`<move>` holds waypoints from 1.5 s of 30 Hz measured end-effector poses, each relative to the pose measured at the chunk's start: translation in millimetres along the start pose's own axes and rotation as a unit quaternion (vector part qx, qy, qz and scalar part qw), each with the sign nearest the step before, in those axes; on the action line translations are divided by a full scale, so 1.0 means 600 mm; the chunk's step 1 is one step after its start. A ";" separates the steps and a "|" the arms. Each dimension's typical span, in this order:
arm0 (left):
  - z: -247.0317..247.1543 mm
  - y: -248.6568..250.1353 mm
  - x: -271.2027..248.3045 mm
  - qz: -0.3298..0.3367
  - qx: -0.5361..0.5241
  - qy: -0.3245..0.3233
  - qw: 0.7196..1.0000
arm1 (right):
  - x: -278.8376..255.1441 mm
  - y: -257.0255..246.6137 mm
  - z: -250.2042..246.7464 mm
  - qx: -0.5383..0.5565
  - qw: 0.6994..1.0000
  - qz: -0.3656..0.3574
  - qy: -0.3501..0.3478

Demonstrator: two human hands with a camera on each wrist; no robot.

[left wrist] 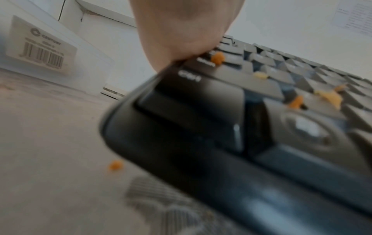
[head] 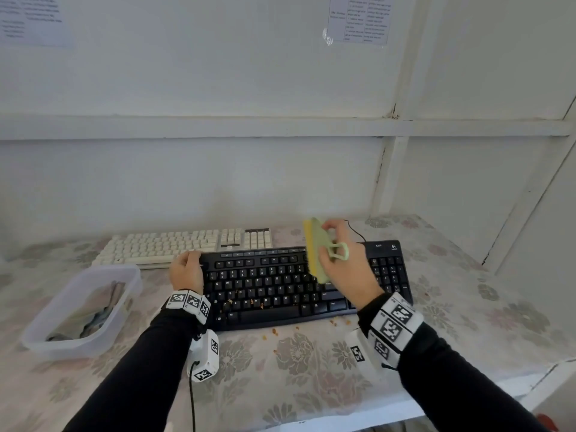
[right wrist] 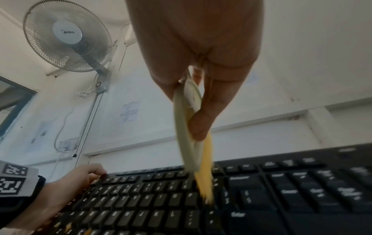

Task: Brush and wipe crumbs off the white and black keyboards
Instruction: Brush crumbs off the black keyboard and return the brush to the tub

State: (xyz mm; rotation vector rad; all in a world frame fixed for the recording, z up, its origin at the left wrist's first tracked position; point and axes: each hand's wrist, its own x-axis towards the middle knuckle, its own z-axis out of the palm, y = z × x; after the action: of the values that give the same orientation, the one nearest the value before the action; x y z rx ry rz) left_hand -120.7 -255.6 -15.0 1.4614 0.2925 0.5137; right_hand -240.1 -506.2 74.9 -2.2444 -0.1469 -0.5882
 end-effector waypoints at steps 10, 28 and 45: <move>-0.002 -0.009 0.008 -0.005 0.013 -0.002 1.000 | -0.040 0.009 0.045 -0.050 0.982 0.072 -0.165; -0.004 0.000 0.000 0.008 0.021 -0.007 1.000 | -0.038 -0.042 0.076 -0.022 0.977 0.027 -0.210; -0.003 0.001 0.000 0.008 0.010 -0.011 1.000 | -0.031 -0.050 0.096 -0.015 0.977 -0.008 -0.212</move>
State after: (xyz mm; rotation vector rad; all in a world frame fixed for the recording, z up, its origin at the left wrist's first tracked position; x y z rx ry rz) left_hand -121.6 -253.8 -14.8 1.4887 0.2705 0.5082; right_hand -244.1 -442.1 53.3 -2.3723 -0.3725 -0.1124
